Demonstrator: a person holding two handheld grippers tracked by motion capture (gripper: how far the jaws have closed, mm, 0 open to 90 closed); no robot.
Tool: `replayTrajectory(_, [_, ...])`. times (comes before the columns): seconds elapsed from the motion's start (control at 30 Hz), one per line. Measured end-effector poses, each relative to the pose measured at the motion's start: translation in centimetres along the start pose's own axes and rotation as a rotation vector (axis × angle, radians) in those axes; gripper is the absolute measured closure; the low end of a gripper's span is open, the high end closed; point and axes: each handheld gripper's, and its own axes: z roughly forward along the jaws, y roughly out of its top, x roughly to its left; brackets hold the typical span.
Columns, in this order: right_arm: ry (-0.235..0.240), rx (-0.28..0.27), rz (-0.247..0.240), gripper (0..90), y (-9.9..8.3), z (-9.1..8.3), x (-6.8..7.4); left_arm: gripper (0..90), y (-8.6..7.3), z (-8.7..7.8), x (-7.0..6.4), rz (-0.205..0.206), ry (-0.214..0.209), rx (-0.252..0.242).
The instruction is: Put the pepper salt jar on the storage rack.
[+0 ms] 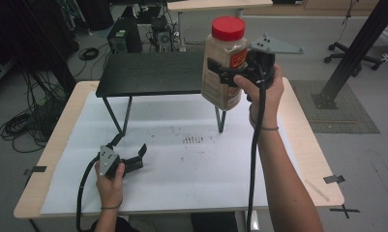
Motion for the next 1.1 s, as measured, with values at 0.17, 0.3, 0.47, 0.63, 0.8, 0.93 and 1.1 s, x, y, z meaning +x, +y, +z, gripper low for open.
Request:
replayTrajectory(0.17, [-0.004, -0.002, 0.005, 24.7, 0.4, 0.8, -0.6, 0.4, 0.0, 0.0, 0.0, -0.001, -0.002, 0.000])
replayTrajectory(0.3, [-0.008, -0.003, 0.009, 24.6, 0.6, 1.6, -1.0, 0.4, 0.0, 0.0, 0.0, 0.002, -0.003, -0.001])
replayTrajectory(0.47, [-0.010, 0.002, 0.009, 24.6, 1.0, 2.9, -1.6, 0.4, 0.0, 0.0, 0.0, 0.000, -0.005, 0.000])
replayTrajectory(0.63, [-0.005, 0.000, 0.017, 24.6, 1.2, 3.8, -2.0, 0.4, 0.0, 0.0, 0.0, 0.000, -0.005, 0.000])
replayTrajectory(0.8, [-0.011, 0.005, 0.011, 24.6, 1.4, 4.9, -2.3, 0.4, 0.0, 0.0, 0.1, -0.001, -0.005, 0.001])
replayTrajectory(0.93, [-0.015, 0.011, 0.011, 24.6, 1.3, 5.8, -2.6, 0.4, 0.0, 0.0, 0.1, 0.000, -0.005, 0.000])
replayTrajectory(1.1, [-0.011, 0.018, 0.023, 24.6, 1.0, 6.9, -3.2, 0.4, 0.0, 0.0, 0.0, 0.000, -0.005, -0.001])
